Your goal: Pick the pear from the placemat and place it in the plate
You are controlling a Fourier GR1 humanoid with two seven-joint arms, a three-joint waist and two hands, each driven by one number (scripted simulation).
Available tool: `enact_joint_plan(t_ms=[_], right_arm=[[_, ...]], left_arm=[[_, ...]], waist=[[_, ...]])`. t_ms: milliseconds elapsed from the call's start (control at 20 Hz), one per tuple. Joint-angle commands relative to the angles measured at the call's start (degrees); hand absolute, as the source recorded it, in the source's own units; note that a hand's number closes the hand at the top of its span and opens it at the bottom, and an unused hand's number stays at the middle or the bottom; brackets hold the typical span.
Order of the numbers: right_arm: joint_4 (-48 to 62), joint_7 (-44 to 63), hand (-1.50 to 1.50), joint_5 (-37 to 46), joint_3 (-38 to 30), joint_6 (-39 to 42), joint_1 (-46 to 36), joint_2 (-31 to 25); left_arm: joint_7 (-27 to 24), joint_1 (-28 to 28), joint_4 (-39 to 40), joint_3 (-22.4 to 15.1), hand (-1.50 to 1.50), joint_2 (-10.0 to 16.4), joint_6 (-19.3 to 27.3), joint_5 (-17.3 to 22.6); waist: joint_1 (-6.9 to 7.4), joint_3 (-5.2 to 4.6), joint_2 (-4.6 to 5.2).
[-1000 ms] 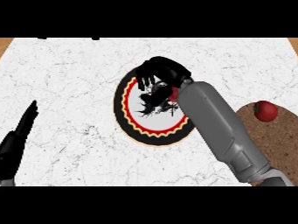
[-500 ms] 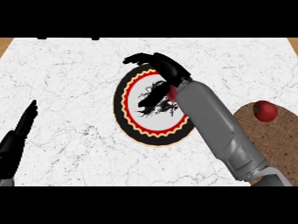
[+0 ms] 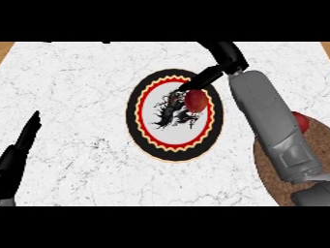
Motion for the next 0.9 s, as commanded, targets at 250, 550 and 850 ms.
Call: enact_joint_plan(t_ms=[250, 550, 850], right_arm=[[10.11, -14.51, -1.5, -4.91, -7.75, 14.21, 0.38, -13.7], [15.2, -19.65, -1.5, -3.09, -7.81, 20.2, -0.61, -20.89], [18.27, -23.1, -1.5, -1.62, -7.77, 17.64, -0.15, -21.46]], left_arm=[[-2.09, -1.51, 2.04, -0.83, 0.0, -0.81, 0.7, -1.67], [0.44, -3.87, 1.17, -1.91, 0.0, -1.6, 0.16, -1.58], [-0.4, -4.39, 2.12, -1.22, 0.0, 0.07, -1.32, -1.41]], waist=[[0.86, 0.06, 0.7], [2.29, 0.16, 1.61], [3.32, 0.2, 1.87]])
